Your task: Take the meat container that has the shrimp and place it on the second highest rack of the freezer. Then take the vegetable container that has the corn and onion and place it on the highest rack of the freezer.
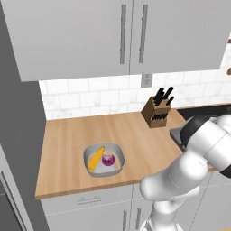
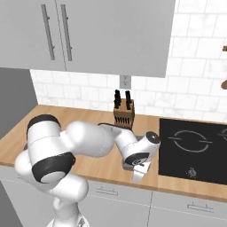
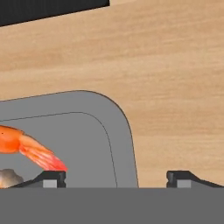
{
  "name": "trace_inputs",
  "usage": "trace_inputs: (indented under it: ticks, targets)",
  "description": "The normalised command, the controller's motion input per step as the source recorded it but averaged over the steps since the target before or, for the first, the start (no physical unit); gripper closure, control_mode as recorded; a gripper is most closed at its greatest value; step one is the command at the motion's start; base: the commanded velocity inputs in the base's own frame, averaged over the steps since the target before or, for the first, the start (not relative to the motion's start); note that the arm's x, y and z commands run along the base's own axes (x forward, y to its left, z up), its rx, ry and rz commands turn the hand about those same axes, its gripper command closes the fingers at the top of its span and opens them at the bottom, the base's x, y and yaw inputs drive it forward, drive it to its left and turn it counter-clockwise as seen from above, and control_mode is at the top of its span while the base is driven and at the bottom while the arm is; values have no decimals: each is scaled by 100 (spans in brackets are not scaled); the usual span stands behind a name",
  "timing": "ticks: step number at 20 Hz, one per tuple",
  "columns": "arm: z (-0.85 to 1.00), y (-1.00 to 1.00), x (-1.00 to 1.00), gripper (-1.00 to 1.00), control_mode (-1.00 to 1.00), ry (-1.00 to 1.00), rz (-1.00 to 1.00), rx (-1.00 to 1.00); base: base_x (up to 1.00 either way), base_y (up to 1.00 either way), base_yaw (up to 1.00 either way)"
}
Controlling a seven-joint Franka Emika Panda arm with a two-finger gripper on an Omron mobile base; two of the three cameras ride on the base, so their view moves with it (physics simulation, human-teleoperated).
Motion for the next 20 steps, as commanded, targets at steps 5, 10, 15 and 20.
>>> trace_inputs:
  ticks: [5, 10, 15, 20]
  targets:
    - [-5, 0, 4, 100, -100, 3, 0, 0, 0, 0, 0]
    - [0, 0, 0, 100, -100, 1, 1, 0, 0, 0, 0]
    - [15, 1, 0, 100, -100, 0, 0, -1, 0, 0, 0]
    - [84, 31, -24, 100, -100, -2, 0, -9, 0, 0, 0]
